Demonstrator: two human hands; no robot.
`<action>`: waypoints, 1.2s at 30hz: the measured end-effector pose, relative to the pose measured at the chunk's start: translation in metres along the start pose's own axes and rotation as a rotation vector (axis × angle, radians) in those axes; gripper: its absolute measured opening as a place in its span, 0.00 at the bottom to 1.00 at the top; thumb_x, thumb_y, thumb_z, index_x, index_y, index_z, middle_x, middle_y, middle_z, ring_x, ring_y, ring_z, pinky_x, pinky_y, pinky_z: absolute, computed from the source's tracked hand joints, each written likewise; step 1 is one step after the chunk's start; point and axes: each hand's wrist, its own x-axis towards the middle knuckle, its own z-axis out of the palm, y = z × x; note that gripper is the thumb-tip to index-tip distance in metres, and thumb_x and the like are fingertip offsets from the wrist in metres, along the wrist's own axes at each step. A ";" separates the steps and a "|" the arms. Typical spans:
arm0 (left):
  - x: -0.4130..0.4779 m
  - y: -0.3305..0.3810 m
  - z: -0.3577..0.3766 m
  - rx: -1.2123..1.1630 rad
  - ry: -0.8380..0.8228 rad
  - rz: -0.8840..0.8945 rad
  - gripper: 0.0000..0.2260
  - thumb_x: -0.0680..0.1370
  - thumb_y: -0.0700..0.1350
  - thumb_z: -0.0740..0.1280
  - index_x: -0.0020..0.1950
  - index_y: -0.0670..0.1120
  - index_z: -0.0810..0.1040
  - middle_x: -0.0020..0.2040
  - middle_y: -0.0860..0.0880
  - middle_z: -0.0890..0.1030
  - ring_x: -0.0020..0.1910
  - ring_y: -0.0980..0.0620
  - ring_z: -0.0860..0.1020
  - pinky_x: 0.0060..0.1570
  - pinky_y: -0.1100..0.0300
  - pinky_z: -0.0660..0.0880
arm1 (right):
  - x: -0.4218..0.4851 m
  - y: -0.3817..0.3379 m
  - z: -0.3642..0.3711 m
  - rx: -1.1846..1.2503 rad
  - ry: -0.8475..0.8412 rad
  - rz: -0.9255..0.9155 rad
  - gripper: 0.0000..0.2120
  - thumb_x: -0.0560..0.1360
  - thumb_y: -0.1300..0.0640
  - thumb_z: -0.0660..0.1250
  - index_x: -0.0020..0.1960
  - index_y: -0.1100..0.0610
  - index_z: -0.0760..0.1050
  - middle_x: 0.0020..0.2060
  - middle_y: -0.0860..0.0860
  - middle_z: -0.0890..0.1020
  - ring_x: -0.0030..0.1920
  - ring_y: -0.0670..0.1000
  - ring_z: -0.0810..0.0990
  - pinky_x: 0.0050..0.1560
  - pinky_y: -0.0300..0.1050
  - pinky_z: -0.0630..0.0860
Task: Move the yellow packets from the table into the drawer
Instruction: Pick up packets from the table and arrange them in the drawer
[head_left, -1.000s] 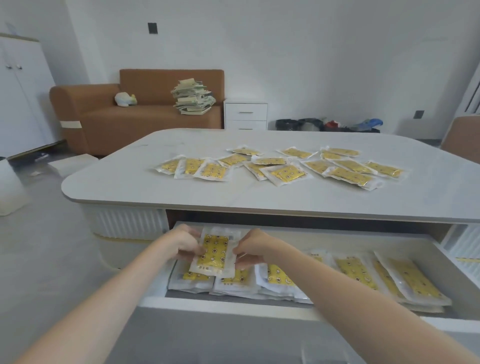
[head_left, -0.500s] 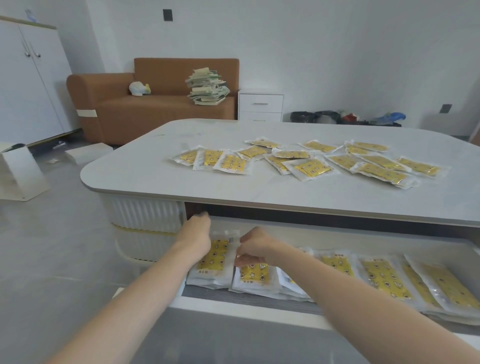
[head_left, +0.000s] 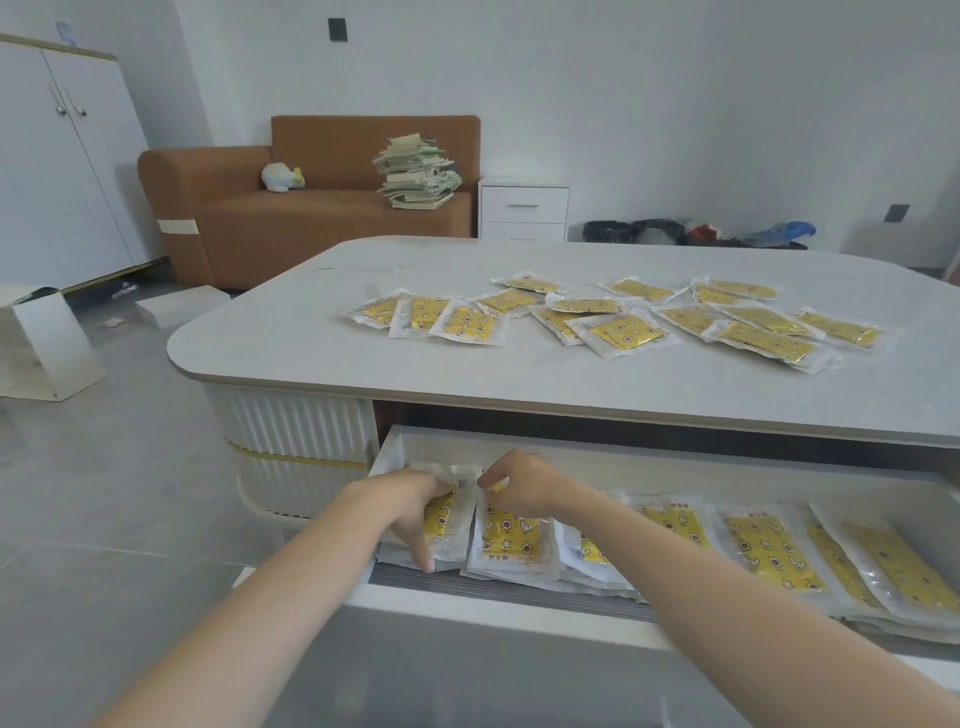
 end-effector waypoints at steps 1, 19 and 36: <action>0.001 0.000 0.000 0.003 0.009 0.004 0.45 0.68 0.52 0.76 0.78 0.50 0.54 0.75 0.51 0.63 0.73 0.49 0.64 0.70 0.54 0.64 | -0.001 0.000 -0.001 -0.002 0.002 -0.005 0.20 0.77 0.66 0.58 0.68 0.59 0.73 0.69 0.53 0.72 0.66 0.53 0.72 0.59 0.38 0.70; -0.040 0.021 -0.015 -0.328 0.298 0.057 0.19 0.78 0.52 0.64 0.68 0.50 0.71 0.64 0.50 0.76 0.61 0.52 0.75 0.55 0.62 0.72 | -0.081 0.007 -0.060 0.267 0.118 -0.094 0.11 0.79 0.59 0.61 0.57 0.55 0.78 0.50 0.49 0.82 0.42 0.45 0.80 0.45 0.37 0.77; -0.028 0.012 -0.084 -0.549 1.097 -0.165 0.11 0.80 0.51 0.58 0.56 0.47 0.75 0.46 0.47 0.79 0.45 0.49 0.75 0.36 0.58 0.68 | -0.037 -0.010 -0.103 0.398 0.532 -0.158 0.12 0.77 0.60 0.61 0.57 0.51 0.78 0.55 0.48 0.80 0.51 0.49 0.78 0.52 0.44 0.76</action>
